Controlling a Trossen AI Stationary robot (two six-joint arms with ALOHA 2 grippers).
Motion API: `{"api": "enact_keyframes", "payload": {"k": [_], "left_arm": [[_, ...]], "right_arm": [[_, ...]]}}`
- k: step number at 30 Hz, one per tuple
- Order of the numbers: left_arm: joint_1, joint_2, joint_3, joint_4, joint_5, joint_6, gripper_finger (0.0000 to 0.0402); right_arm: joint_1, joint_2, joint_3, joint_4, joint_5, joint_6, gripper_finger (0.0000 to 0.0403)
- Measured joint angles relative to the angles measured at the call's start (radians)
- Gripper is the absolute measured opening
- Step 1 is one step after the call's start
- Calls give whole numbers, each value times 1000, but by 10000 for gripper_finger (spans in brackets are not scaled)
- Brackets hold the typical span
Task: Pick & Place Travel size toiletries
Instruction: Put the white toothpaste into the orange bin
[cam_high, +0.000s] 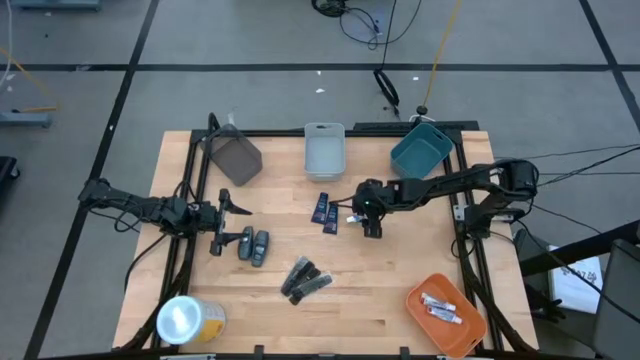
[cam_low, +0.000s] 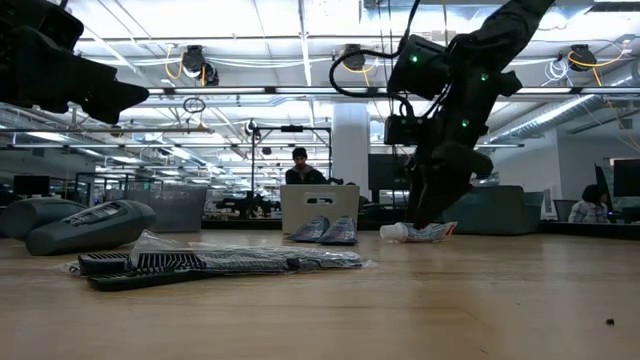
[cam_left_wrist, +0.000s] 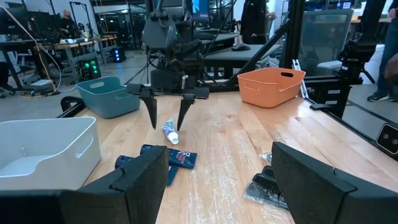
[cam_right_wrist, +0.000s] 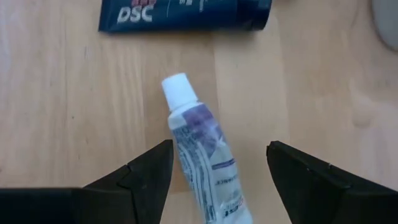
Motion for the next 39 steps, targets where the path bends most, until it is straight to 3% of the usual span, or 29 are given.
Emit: {"api": "enact_keyframes", "payload": {"k": [15,26,39], "left_arm": [[0,0,0,0,0,0,282],[0,0,0,0,0,0,282],[0,0,0,0,0,0,282]], "right_arm": [[0,37,-3,13,-9,8,251],[2,50,-3,22,-8,9,217],[2,52,-3,19,-9,9,212]]}}
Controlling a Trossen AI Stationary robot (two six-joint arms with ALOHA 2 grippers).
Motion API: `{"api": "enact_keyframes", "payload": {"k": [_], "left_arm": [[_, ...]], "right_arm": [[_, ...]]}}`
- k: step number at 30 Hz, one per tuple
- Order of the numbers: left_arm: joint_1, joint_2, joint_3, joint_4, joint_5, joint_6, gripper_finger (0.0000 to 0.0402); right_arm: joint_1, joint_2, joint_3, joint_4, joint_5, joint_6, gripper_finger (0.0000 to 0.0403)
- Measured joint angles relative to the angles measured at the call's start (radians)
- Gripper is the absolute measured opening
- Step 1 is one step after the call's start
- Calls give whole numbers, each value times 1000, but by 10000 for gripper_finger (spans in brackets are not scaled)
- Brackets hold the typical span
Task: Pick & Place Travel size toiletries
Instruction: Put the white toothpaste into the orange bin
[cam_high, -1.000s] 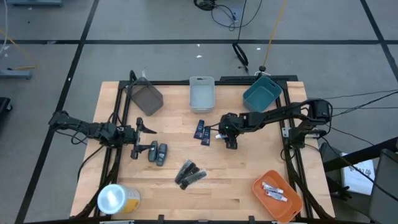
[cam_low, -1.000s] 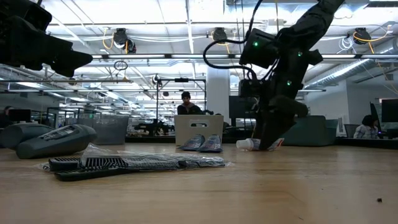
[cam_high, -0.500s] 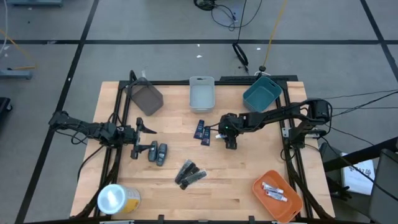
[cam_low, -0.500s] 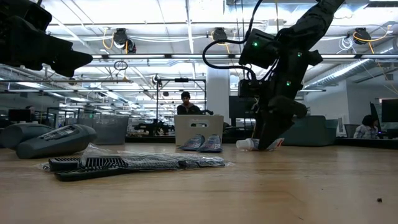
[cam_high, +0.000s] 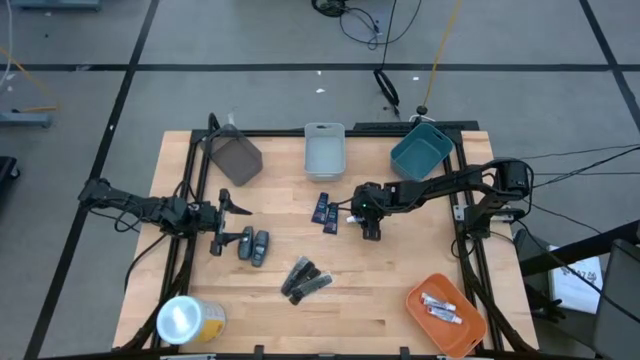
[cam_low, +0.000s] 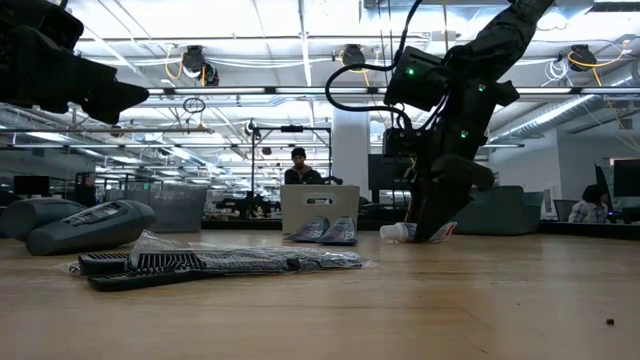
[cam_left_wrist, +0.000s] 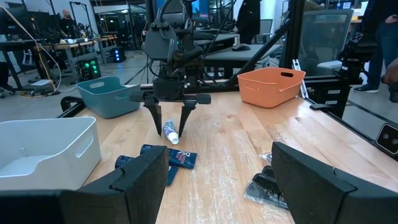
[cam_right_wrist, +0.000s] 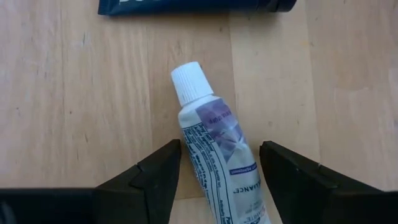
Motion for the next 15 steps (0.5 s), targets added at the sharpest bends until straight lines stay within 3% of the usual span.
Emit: {"api": "enact_keyframes", "payload": {"k": [9,15], "left_arm": [[0,0,0,0,0,0,282],[0,0,0,0,0,0,282]], "right_arm": [[0,0,0,-6,0,0,211],[0,1,0,-8,-2,-1,183]]}}
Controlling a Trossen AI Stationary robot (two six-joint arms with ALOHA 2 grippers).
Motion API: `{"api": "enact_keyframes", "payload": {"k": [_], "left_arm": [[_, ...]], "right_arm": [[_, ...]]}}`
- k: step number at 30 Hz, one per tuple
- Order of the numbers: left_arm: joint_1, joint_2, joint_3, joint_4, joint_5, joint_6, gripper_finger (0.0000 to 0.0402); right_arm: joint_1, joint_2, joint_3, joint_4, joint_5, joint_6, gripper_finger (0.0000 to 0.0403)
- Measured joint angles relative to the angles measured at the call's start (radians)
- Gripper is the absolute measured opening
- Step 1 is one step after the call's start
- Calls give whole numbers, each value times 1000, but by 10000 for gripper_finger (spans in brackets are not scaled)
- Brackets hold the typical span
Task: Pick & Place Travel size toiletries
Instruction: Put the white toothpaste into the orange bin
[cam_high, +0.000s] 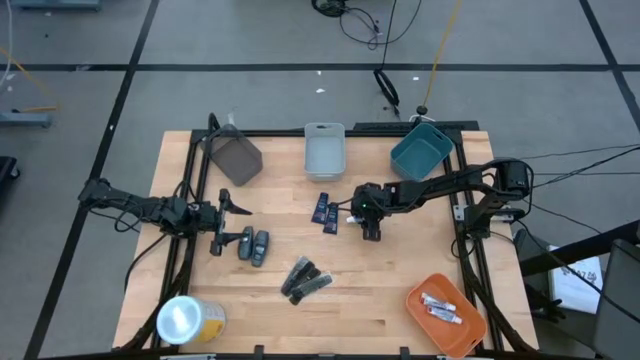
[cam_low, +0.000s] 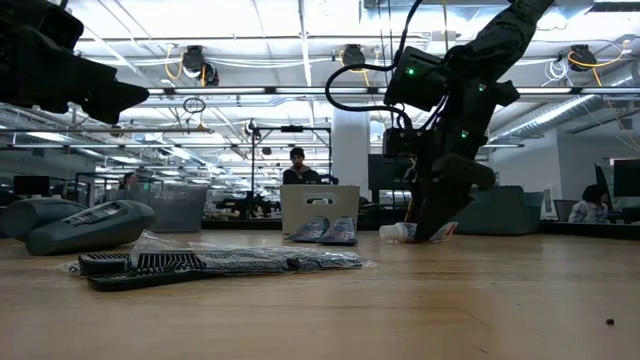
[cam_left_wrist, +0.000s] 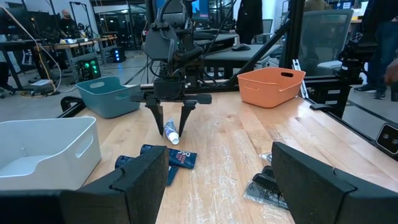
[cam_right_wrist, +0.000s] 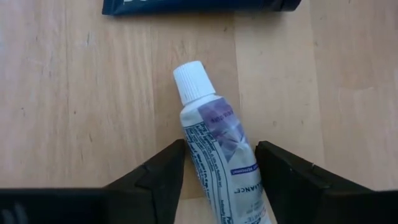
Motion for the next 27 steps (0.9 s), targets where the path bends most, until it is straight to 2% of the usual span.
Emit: {"api": "enact_keyframes", "payload": {"k": [8,27], "left_arm": [[0,0,0,0,0,0,282],[0,0,0,0,0,0,282]], "right_arm": [[0,0,0,-5,-2,0,126],[0,0,-1,-5,1,0,28]]}}
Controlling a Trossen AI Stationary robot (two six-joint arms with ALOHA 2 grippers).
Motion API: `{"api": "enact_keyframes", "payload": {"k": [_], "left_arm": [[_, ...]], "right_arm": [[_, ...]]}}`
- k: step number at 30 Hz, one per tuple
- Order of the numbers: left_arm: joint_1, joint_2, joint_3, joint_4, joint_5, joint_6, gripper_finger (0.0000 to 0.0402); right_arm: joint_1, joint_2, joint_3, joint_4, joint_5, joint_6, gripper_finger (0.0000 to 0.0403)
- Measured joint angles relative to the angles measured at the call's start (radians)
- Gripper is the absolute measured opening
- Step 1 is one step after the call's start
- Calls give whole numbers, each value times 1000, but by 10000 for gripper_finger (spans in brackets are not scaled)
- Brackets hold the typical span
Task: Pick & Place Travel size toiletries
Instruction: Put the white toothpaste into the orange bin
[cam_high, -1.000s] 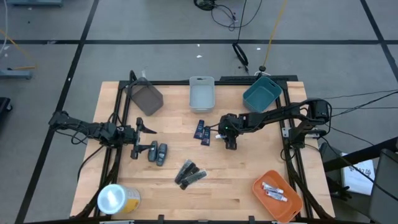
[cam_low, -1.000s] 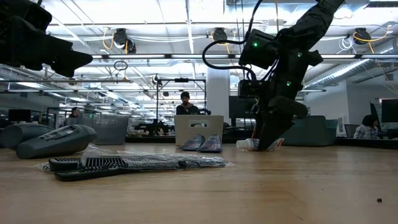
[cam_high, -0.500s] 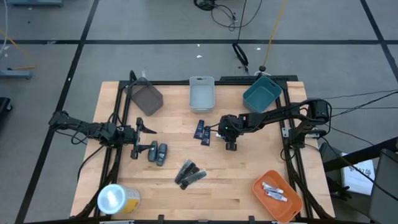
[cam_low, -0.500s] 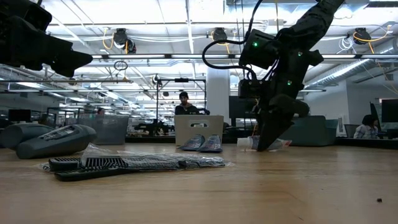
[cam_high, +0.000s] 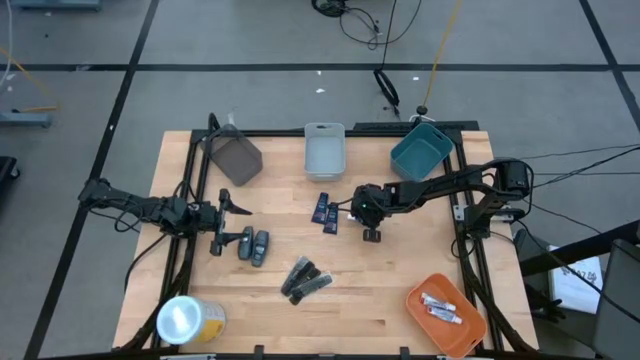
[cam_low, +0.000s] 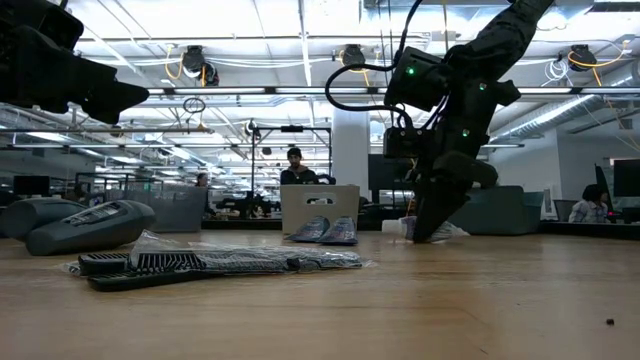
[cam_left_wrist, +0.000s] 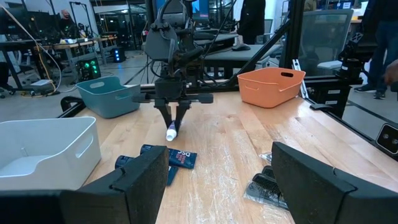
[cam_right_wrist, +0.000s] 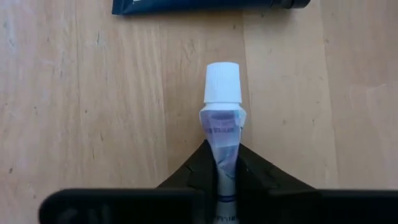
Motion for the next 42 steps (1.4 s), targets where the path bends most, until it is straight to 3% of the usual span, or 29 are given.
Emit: {"api": "enact_keyframes", "payload": {"k": [15,42], "left_arm": [[0,0,0,0,0,0,282],[0,0,0,0,0,0,282]], "right_arm": [[0,-14,-2,14,3,29,21],[69,-301,-1,-31,-23,86,20]]}}
